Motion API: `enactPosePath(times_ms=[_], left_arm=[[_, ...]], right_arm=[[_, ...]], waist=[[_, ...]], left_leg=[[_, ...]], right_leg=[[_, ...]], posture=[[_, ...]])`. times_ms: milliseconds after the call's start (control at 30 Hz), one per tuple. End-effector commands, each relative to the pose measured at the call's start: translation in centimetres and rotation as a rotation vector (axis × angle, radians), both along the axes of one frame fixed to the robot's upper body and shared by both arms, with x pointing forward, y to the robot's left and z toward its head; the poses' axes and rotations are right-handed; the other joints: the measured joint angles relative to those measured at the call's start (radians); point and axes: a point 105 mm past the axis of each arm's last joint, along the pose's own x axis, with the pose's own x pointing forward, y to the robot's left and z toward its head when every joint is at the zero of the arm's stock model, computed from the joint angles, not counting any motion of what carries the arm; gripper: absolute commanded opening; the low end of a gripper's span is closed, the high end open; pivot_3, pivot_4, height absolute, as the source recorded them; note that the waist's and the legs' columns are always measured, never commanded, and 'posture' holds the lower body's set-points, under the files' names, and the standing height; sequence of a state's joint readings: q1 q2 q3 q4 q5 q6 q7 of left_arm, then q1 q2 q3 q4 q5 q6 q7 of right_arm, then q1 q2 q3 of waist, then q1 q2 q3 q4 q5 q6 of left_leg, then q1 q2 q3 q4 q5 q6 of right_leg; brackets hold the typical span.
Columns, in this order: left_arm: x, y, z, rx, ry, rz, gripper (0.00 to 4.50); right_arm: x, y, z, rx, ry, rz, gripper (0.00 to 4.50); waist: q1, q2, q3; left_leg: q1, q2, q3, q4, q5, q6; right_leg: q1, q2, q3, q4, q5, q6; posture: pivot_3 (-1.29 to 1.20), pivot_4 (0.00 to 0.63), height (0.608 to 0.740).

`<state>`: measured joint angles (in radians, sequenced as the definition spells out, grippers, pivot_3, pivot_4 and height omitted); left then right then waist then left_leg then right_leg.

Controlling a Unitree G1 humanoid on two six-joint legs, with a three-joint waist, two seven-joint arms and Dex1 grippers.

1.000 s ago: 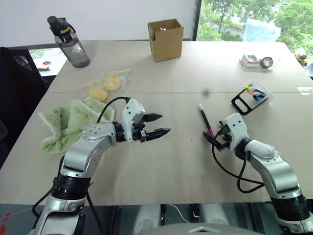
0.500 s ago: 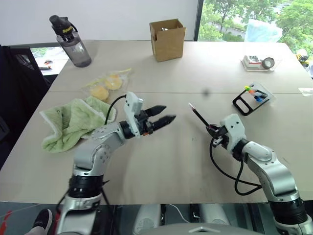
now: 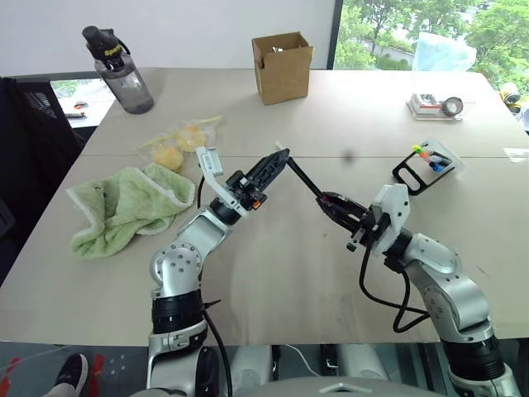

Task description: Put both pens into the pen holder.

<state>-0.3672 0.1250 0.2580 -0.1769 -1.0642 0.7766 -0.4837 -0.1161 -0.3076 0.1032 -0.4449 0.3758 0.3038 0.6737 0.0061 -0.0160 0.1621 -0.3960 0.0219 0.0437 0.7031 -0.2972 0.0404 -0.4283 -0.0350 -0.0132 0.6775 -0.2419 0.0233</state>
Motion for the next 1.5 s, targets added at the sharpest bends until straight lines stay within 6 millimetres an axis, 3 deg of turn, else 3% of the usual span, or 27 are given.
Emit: enactPosePath(times_ms=[33,100,200,267,333,533,700,800,1033,1133,1200,1233,1300,1467,1500], left_arm=[[-1.0,-0.8,1.2,-0.031,-0.059,-0.061,2.94],[-1.3,-0.9,1.3,-0.038,-0.068,-0.079,2.31],[-1.5,-1.1,1.3,-0.033,-0.076,-0.099,0.66],[-1.5,-1.2,1.3,-0.016,-0.083,-0.100,0.09],[-1.5,-1.3,1.3,0.021,-0.099,-0.097,0.02],[-2.4,-2.5,-0.1,0.349,-0.210,-0.155,0.01],[-3.2,-3.5,-1.5,0.568,-0.302,-0.215,0.01],[-3.7,-4.4,-1.5,0.641,-0.362,-0.260,0.01],[-4.0,-5.3,-1.7,0.707,-0.406,-0.316,0.01],[-3.9,-5.2,-1.8,0.727,-0.410,-0.317,0.01],[-3.9,-5.0,-1.9,0.737,-0.409,-0.319,0.01],[-3.9,-5.0,-2.0,0.739,-0.409,-0.321,0.01],[-3.9,-5.0,-2.0,0.741,-0.409,-0.325,0.01],[-3.9,-5.0,-1.5,0.690,-0.391,-0.340,0.01],[-3.6,-4.9,-1.2,0.680,-0.395,-0.321,0.51]], right_arm=[[-1.0,0.6,1.4,-0.001,-0.068,0.064,0.01],[-1.1,0.6,1.2,-0.014,-0.066,0.076,0.01],[-1.1,0.7,1.2,-0.022,-0.063,0.087,0.01],[-1.1,0.6,0.9,-0.034,-0.045,0.090,0.01],[-1.0,0.4,0.3,-0.057,-0.002,0.089,1.04],[-1.2,-0.2,-1.9,-0.202,0.155,0.093,3.09],[-2.4,0.1,-2.9,-0.251,0.348,0.158,3.09],[-2.2,1.0,-2.1,-0.211,0.392,0.188,3.09],[-1.0,1.9,-3.2,-0.320,0.562,0.141,3.09],[-0.5,2.1,-2.8,-0.308,0.572,0.118,2.21],[-0.4,2.1,-2.6,-0.308,0.566,0.112,1.36],[-0.3,2.1,-2.6,-0.307,0.563,0.109,0.70],[-0.2,2.1,-2.5,-0.305,0.561,0.104,0.03],[0.1,2.2,-2.1,-0.307,0.531,0.092,0.03],[0.2,2.2,-2.0,-0.307,0.522,0.088,0.03]], waist=[[0.000,0.000,0.000],[0.000,0.000,0.000],[0.000,0.000,0.000],[0.001,0.000,0.000],[0.001,0.000,0.000],[0.003,0.000,0.000],[0.004,0.000,0.000],[0.004,0.000,0.000],[0.005,0.000,0.000],[0.004,0.000,0.000],[0.005,0.000,0.000],[0.004,0.000,0.000],[0.004,0.000,0.000],[0.004,0.000,0.000],[0.003,0.000,0.000]], left_leg=[[0.000,0.000,0.000,0.000,0.000,0.000],[0.000,0.000,0.000,0.000,0.000,0.000],[0.000,0.000,0.000,0.000,0.000,0.000],[0.000,0.000,0.000,0.000,0.000,0.000],[0.000,0.000,0.000,0.000,0.000,0.000],[0.000,0.000,0.000,0.000,0.000,0.000],[0.000,0.000,0.000,0.000,0.000,0.000],[0.000,0.000,0.000,0.000,-0.002,0.003],[0.000,0.000,0.000,0.000,-0.002,0.004],[-0.001,0.000,0.000,0.000,-0.002,0.004],[-0.001,0.000,0.000,0.000,-0.002,0.004],[-0.001,0.000,0.000,0.000,-0.002,0.004],[-0.001,0.000,0.000,0.000,-0.002,0.004],[-0.001,0.000,0.000,0.000,-0.003,0.004],[-0.001,0.000,0.000,0.000,-0.003,0.004]], right_leg=[[0.000,0.000,0.000,0.000,0.000,0.000],[0.000,0.000,0.000,0.000,0.000,0.000],[0.000,0.000,0.000,0.000,0.000,0.000],[0.000,0.000,0.000,0.000,0.000,0.000],[0.000,0.000,0.000,0.000,0.000,0.000],[0.000,0.000,0.000,0.000,0.000,0.000],[0.000,0.000,0.000,-0.001,0.000,0.000],[0.000,0.000,0.000,-0.001,0.000,0.000],[0.000,0.000,0.000,-0.001,0.000,0.000],[-0.001,0.000,0.000,-0.001,0.000,0.000],[-0.001,0.000,0.000,-0.002,0.000,0.000],[-0.001,0.000,0.000,-0.002,0.000,0.000],[-0.001,0.000,0.000,-0.002,0.000,0.000],[-0.001,0.000,0.000,-0.002,0.000,0.000],[-0.001,0.000,0.000,-0.002,0.000,0.000]], posture=[[0.00,0.150,0.736],[0.00,0.150,0.736],[0.00,0.150,0.736],[0.00,0.150,0.736],[0.00,0.150,0.736],[0.00,0.150,0.736],[0.00,0.150,0.736],[0.00,0.150,0.736],[0.00,0.150,0.736],[0.00,0.150,0.736],[0.00,0.150,0.736],[0.00,0.150,0.736],[0.00,0.150,0.736],[0.00,0.150,0.736],[0.00,0.150,0.736]])
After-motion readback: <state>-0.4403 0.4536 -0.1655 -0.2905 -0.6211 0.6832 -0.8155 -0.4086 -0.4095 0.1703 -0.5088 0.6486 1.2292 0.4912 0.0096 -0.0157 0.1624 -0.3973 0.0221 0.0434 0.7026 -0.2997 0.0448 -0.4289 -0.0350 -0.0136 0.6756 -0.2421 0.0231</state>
